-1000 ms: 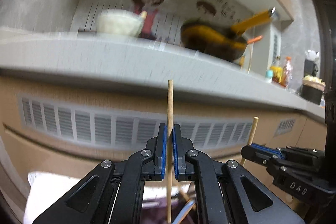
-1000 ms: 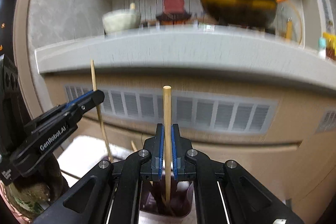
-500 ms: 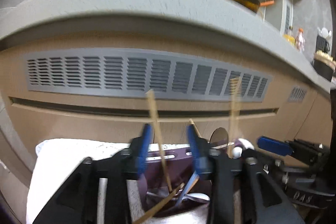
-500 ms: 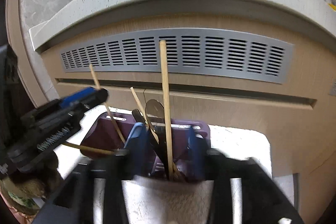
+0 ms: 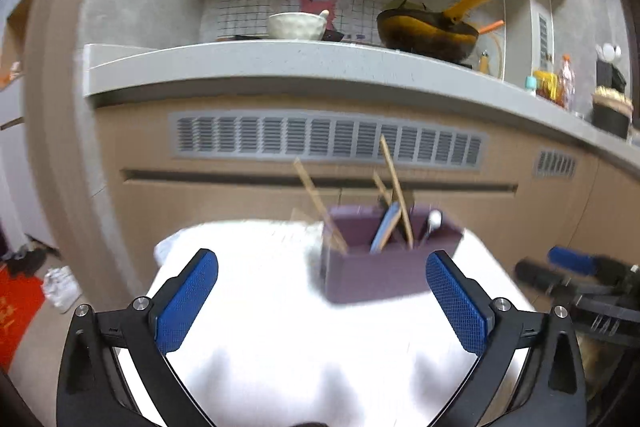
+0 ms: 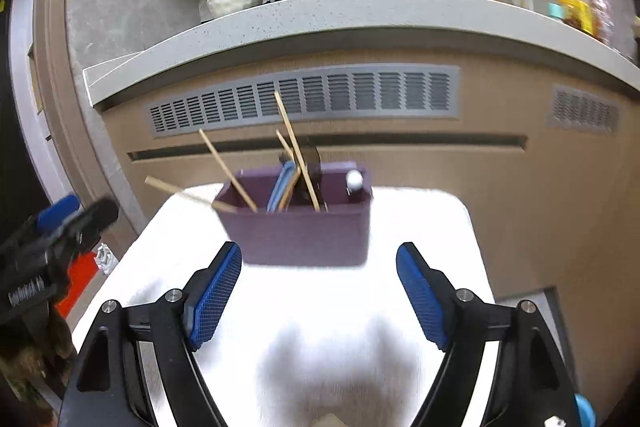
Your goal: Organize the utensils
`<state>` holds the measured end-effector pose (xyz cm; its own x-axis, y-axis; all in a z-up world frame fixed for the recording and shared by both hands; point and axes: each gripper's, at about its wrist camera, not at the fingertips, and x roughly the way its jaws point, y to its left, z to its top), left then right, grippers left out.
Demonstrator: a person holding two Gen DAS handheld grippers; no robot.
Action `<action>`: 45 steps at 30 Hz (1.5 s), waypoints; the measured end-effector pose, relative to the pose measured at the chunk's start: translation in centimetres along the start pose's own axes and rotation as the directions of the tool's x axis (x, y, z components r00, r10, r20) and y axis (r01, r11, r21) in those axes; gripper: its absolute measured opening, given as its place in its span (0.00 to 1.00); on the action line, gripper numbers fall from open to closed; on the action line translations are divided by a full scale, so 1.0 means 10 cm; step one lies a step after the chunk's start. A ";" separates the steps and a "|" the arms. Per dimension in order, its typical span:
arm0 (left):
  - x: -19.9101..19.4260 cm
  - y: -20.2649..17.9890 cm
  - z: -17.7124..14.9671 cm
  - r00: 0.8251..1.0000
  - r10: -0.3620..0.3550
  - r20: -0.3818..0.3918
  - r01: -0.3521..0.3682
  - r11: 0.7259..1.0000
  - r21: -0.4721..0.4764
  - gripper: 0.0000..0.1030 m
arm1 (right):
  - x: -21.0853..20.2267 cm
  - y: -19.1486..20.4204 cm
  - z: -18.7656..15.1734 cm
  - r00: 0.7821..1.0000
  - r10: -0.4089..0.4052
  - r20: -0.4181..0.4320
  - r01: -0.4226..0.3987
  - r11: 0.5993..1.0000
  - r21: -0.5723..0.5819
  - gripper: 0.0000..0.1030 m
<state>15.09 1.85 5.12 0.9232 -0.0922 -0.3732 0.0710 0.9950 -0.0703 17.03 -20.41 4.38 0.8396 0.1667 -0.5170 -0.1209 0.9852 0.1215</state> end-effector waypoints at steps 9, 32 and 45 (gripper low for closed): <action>-0.73 -0.18 -0.70 0.995 0.099 0.034 -0.100 0.994 0.053 1.00 | -0.67 0.11 -0.76 0.982 -0.155 0.107 0.158 0.987 -0.018 0.94; -0.54 -0.25 -0.74 0.993 0.059 -0.101 -0.056 0.998 0.040 1.00 | -0.61 0.10 -0.81 0.987 -0.146 0.074 0.149 0.988 -0.034 0.97; -0.52 -0.26 -0.75 0.993 0.053 -0.108 -0.048 0.998 0.046 1.00 | -0.60 0.11 -0.81 0.987 -0.144 0.072 0.147 0.989 -0.035 0.97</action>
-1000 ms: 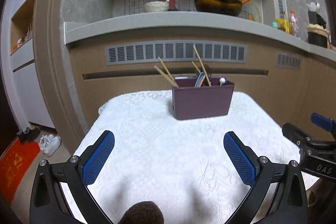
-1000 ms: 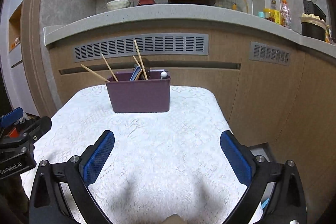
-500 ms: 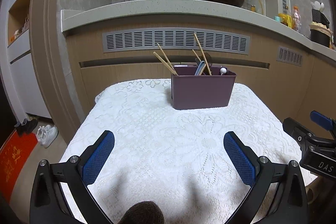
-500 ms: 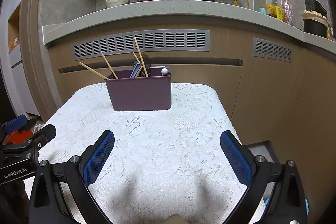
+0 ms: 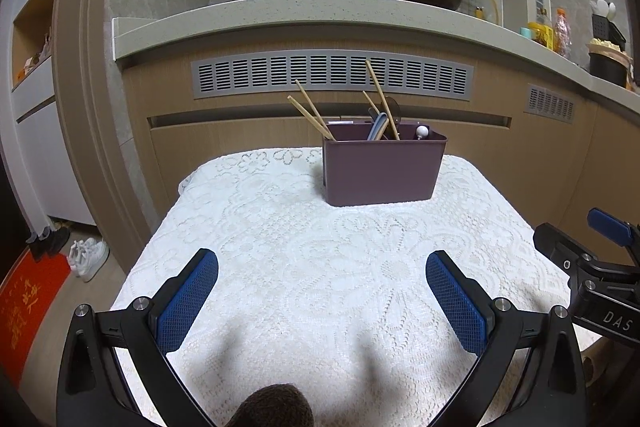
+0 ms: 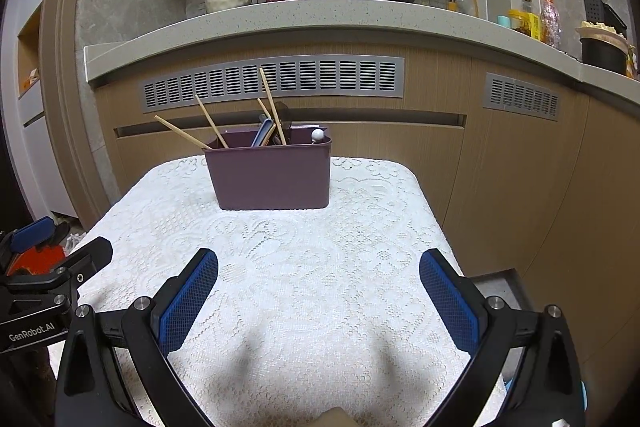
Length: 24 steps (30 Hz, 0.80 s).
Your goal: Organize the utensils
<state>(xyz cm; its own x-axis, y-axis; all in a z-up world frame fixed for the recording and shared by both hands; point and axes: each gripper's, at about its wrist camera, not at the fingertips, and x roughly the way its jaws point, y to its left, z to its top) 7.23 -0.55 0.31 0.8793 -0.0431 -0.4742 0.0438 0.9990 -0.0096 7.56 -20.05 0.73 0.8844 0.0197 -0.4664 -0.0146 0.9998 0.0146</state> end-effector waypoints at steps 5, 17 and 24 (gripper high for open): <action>0.00 0.00 0.00 1.000 0.000 0.002 0.000 1.000 0.000 1.00 | -0.01 0.00 0.00 1.000 0.000 0.005 0.000 1.000 -0.003 0.97; -0.01 0.00 0.00 1.000 -0.007 0.000 0.007 1.000 0.004 1.00 | -0.01 0.00 -0.01 1.000 0.005 0.001 -0.005 1.000 0.004 0.98; -0.01 0.00 0.00 1.000 -0.006 0.000 0.006 1.000 0.004 1.00 | -0.01 0.00 -0.01 1.000 0.007 -0.001 -0.007 1.000 0.008 0.98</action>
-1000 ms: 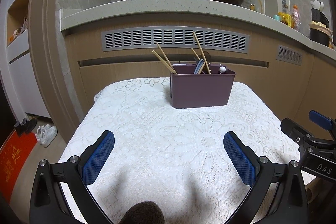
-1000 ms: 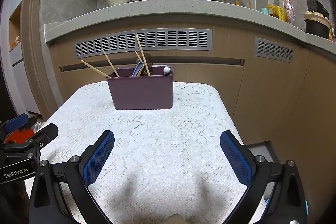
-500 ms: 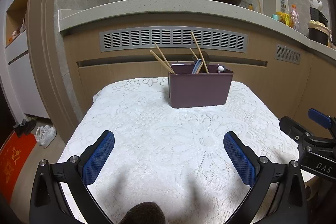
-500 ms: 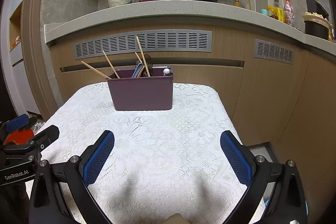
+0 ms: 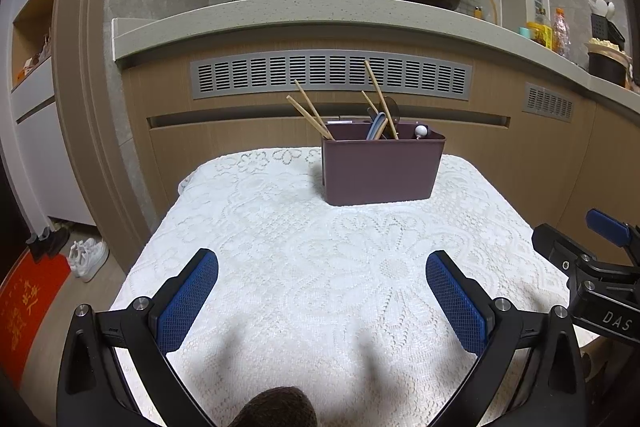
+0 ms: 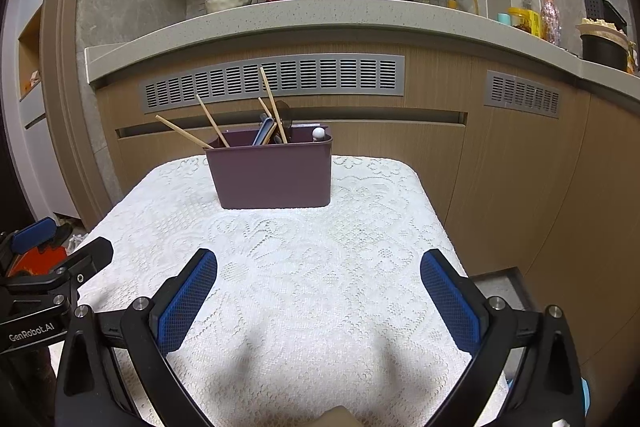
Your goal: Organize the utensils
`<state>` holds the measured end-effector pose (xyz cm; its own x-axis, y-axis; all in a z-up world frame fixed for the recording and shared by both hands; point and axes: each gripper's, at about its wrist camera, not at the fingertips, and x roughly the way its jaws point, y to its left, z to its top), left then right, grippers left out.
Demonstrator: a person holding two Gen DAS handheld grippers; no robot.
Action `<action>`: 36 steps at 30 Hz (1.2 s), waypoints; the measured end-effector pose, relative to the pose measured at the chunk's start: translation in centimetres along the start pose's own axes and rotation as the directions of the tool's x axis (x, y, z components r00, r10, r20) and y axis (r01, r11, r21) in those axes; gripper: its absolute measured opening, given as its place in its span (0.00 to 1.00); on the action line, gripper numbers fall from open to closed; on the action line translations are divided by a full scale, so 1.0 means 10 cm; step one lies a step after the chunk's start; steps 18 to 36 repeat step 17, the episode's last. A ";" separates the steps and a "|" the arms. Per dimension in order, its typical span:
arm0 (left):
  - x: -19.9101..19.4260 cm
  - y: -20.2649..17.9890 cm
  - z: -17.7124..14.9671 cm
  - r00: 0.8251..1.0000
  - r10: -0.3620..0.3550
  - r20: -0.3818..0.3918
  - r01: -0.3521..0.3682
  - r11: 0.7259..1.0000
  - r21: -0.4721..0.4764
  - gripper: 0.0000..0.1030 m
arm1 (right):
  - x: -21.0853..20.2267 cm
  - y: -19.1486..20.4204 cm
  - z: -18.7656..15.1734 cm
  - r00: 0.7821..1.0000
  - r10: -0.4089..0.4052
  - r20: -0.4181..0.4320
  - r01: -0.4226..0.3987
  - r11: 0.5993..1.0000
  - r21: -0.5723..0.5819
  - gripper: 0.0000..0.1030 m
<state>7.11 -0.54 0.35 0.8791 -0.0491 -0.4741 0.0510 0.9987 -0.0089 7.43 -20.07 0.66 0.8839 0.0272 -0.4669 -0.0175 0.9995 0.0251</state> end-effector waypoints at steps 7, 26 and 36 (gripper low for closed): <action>0.00 0.00 -0.01 1.000 0.001 -0.006 -0.001 1.000 -0.004 1.00 | 0.00 0.01 0.00 1.000 0.001 0.001 -0.001 1.000 -0.001 0.98; 0.00 0.01 -0.01 1.000 0.005 -0.017 -0.005 1.000 -0.021 1.00 | 0.01 0.03 -0.01 1.000 0.005 -0.007 -0.005 1.000 -0.004 0.98; 0.00 0.01 -0.01 1.000 0.005 -0.017 -0.005 1.000 -0.021 1.00 | 0.01 0.03 -0.01 1.000 0.005 -0.007 -0.005 1.000 -0.004 0.98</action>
